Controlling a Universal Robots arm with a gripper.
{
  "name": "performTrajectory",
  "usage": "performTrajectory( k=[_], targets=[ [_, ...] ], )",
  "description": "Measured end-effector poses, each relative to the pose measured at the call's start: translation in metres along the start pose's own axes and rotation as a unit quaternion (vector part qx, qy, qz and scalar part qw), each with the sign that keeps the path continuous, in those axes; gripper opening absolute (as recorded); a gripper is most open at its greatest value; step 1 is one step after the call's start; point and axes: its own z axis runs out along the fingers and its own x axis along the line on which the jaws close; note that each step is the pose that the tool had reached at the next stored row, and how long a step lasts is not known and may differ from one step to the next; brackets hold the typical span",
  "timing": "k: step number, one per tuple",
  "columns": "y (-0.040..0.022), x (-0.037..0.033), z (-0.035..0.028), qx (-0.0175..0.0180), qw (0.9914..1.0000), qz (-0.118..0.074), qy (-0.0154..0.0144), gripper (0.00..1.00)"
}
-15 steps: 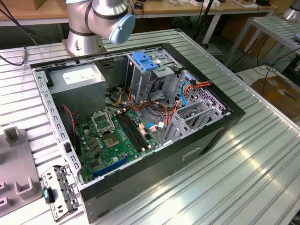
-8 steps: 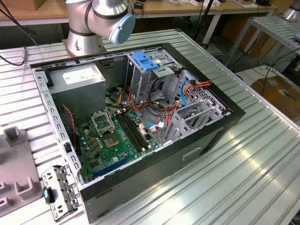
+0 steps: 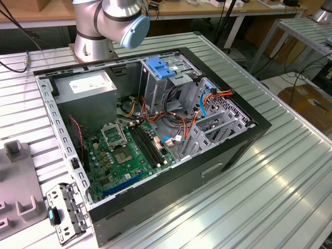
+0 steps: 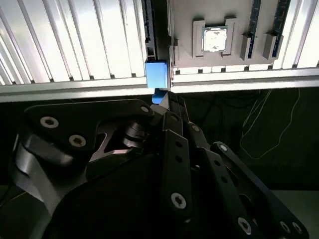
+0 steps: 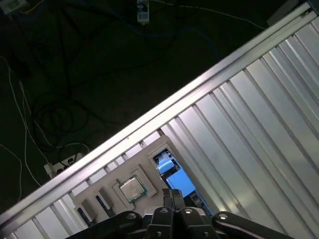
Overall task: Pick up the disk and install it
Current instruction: 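Pick up the disk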
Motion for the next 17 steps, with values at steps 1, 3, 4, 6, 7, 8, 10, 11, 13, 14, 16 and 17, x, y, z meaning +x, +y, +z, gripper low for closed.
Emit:
performTrajectory(
  k=[1, 3, 4, 6, 7, 8, 10, 11, 13, 14, 16, 17],
  targets=[
    [0.0000, 0.0000, 0.0000, 0.0002, 0.99994, -0.011, 0.0003, 0.11],
    [0.0000, 0.0000, 0.0002, 0.0006, 0.99925, -0.039, 0.0012, 0.11],
    [0.0000, 0.0000, 0.0003, 0.0007, 0.99880, -0.049, 0.0015, 0.11],
    [0.0000, 0.0000, 0.0004, 0.0008, 0.99745, -0.071, 0.0024, 0.11],
    [0.0000, 0.0000, 0.0005, 0.0008, 0.99677, -0.080, 0.0027, 0.11],
    [0.0000, 0.0000, 0.0005, 0.0009, 0.99563, -0.093, 0.0031, 0.11],
    [0.0000, 0.0000, 0.0007, 0.0011, 0.99377, -0.111, 0.0038, 0.11],
    [0.0000, 0.0000, 0.0008, 0.0013, 0.99237, -0.123, 0.0042, 0.11],
    [0.0000, 0.0000, 0.0010, 0.0017, 0.99070, -0.136, 0.0045, 0.11],
    [0.0003, -0.0004, 0.0017, 0.0023, 0.99064, -0.136, 0.0042, 0.11],
    [0.0010, -0.0016, 0.0046, 0.0032, 0.99063, -0.136, 0.0040, 0.18],
    [0.0012, -0.0020, 0.0060, 0.0035, 0.99062, -0.137, 0.0038, 0.18]
  ],
)
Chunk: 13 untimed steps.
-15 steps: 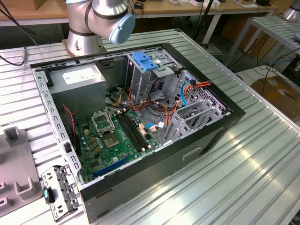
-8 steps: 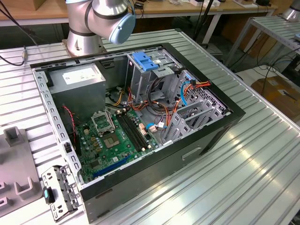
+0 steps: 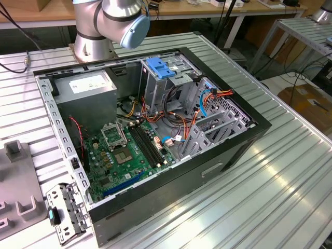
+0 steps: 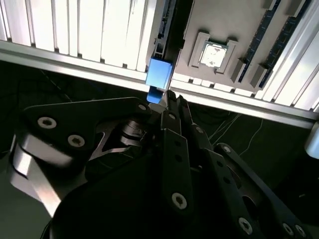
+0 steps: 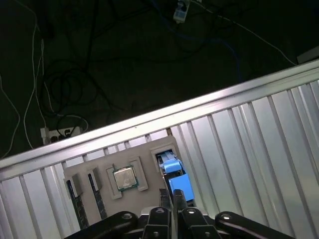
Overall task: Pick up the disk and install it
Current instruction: 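Pick up the disk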
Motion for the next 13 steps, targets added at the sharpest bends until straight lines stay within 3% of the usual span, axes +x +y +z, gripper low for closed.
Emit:
performTrajectory(
  k=[4, 5, 8, 9, 13],
  targets=[
    [0.0002, -0.0005, 0.0049, 0.0030, 0.99999, -0.004, -0.0008, 0.19],
    [0.0004, -0.0005, 0.0058, 0.0042, 0.99997, -0.006, -0.0011, 0.25],
    [0.0002, -0.0005, 0.0088, 0.0049, 0.99952, -0.031, -0.0007, 0.26],
    [0.0001, -0.0005, 0.0110, 0.0048, 0.99874, -0.050, -0.0002, 0.33],
    [0.0000, -0.0005, 0.0163, 0.0044, 0.99583, -0.091, 0.0011, 0.34]
  ],
)
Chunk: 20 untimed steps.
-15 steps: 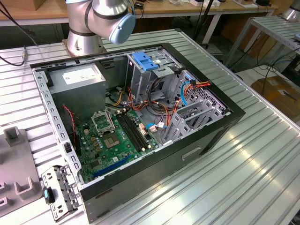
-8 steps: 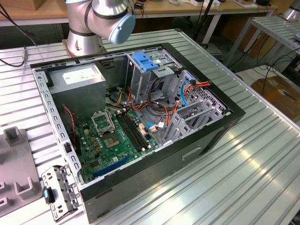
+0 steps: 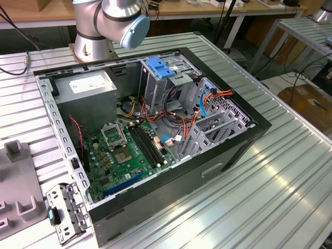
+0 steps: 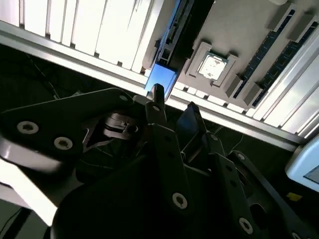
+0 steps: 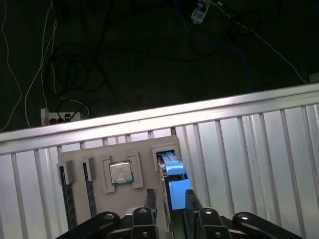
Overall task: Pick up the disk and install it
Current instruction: 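Pick up the disk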
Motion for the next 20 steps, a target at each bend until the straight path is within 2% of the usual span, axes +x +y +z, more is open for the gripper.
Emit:
performTrajectory(
  k=[1, 2, 3, 6, 8, 13, 20],
  targets=[
    [0.0000, 0.0000, 0.0012, -0.0001, 0.99996, -0.009, 0.0002, 0.34],
    [-0.0001, 0.0000, 0.0022, -0.0001, 0.99989, -0.015, 0.0004, 0.40],
    [-0.0001, 0.0000, 0.0034, 0.0001, 0.99983, -0.018, 0.0004, 0.40],
    [-0.0002, 0.0000, 0.0077, 0.0010, 0.99978, -0.021, 0.0004, 0.41],
    [-0.0007, -0.0001, 0.0113, 0.0017, 0.99978, -0.021, 0.0003, 0.54],
    [-0.0017, -0.0001, 0.0186, 0.0026, 0.99978, -0.021, 0.0002, 0.54],
    [-0.0017, -0.0001, 0.0189, 0.0027, 0.99978, -0.021, 0.0002, 0.54]
  ],
)
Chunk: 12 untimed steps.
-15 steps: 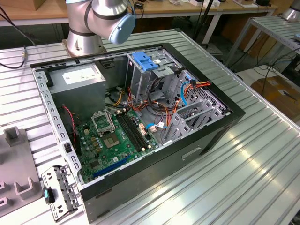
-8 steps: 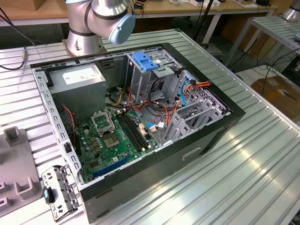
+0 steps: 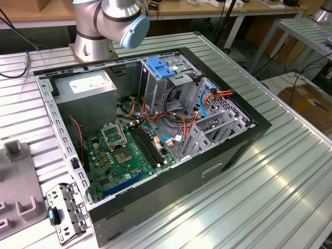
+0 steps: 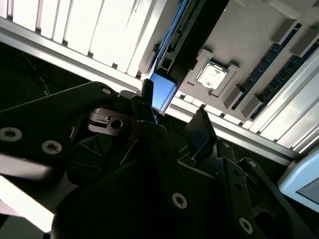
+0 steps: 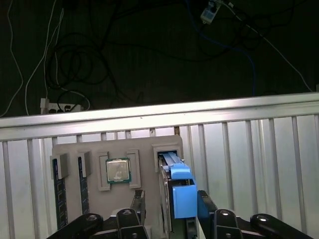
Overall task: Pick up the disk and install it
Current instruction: 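Pick up the disk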
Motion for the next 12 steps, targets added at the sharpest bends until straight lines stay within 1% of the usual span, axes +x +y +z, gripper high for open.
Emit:
performTrajectory(
  k=[5, 7, 10, 11, 12],
  targets=[
    [0.0000, 0.0000, 0.0000, 0.0002, 1.00000, 0.000, 0.0000, 0.54],
    [0.0000, 0.0001, 0.0002, 0.0015, 1.00000, 0.000, -0.0001, 0.54],
    [0.0002, -0.0001, 0.0018, 0.0144, 0.99990, 0.000, -0.0013, 0.54],
    [0.0009, -0.0007, 0.0024, 0.0154, 0.99988, 0.000, -0.0014, 0.54],
    [0.0017, -0.0014, 0.0028, 0.0155, 0.99988, 0.000, -0.0014, 0.54]
  ],
)
